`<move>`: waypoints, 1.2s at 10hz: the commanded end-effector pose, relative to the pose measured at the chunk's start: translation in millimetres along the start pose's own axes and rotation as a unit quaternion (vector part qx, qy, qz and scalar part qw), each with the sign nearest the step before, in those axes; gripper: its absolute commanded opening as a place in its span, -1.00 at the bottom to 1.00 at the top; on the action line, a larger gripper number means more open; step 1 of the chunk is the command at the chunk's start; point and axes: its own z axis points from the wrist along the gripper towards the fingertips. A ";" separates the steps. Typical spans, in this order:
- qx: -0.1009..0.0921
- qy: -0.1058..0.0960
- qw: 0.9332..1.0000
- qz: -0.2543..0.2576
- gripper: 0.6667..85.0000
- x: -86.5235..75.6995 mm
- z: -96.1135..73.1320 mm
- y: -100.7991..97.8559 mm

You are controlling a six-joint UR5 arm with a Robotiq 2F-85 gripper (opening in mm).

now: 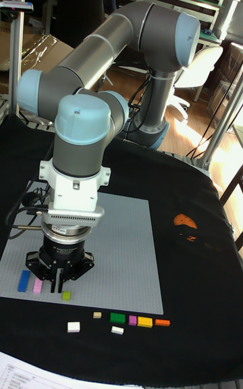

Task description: Build with small Lego blocks

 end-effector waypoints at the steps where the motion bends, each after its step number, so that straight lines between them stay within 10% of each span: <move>1: -0.004 -0.001 1.000 0.000 -0.60 -2.0 -2.0 -0.5; 12: -0.003 -0.001 1.000 -0.002 -0.72 -1.9 -1.7 -1.3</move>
